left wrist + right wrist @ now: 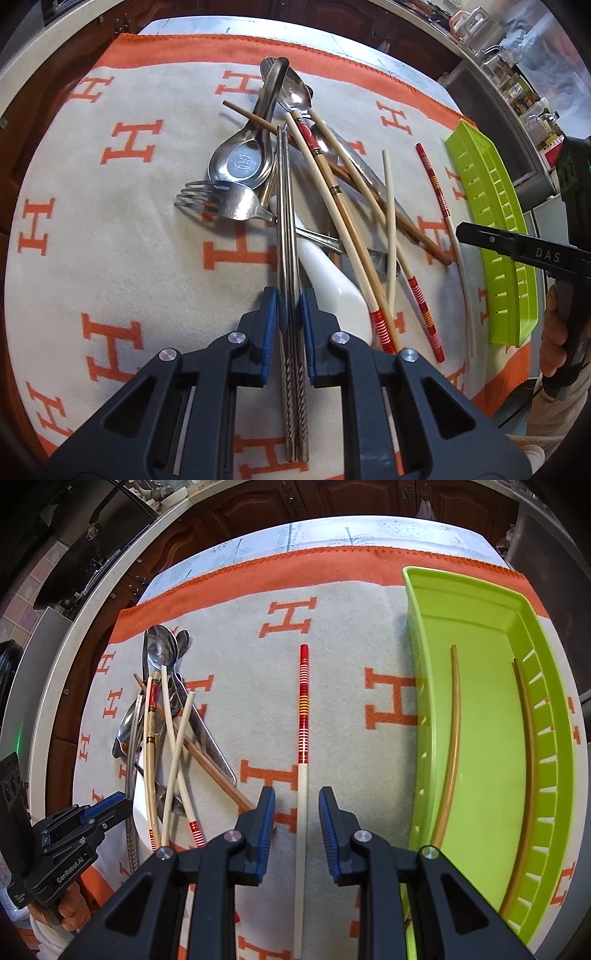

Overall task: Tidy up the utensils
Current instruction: 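Grasp a steel chopstick with the left tool while the right tool grasps a red-striped chopstick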

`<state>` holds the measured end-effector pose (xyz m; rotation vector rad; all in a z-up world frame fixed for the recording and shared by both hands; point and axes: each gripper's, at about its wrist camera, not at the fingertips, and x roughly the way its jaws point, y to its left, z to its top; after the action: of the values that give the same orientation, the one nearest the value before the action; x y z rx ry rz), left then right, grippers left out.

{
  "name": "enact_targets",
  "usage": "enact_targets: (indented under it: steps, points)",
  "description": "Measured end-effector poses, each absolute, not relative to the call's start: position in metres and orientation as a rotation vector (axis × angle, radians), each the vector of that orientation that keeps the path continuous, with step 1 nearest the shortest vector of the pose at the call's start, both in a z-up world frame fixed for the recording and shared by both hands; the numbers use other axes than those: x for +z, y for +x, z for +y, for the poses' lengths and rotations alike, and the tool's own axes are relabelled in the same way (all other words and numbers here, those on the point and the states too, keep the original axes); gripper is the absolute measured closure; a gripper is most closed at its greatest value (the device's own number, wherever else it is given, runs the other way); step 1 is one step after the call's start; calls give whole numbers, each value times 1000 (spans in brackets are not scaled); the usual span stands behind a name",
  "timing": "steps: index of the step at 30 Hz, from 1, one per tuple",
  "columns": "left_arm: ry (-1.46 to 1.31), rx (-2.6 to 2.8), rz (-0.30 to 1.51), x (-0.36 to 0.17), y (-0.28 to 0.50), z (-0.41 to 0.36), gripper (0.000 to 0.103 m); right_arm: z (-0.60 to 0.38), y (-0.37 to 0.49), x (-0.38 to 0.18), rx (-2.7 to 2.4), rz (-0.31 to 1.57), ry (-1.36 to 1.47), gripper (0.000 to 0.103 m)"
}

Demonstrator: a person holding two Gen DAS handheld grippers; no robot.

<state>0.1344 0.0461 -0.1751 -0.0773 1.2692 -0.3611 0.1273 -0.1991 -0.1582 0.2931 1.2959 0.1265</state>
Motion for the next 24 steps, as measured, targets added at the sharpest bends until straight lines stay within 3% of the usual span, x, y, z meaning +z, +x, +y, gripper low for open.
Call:
enact_targets:
  steps: [12,24]
  points:
    - [-135,-336,1280,-170,131,50,95,-194,132,-158,132,1297,287,80]
    - [-210,-369,1204,-125,118,58,95,-185,140,-154,141,1304,280,80]
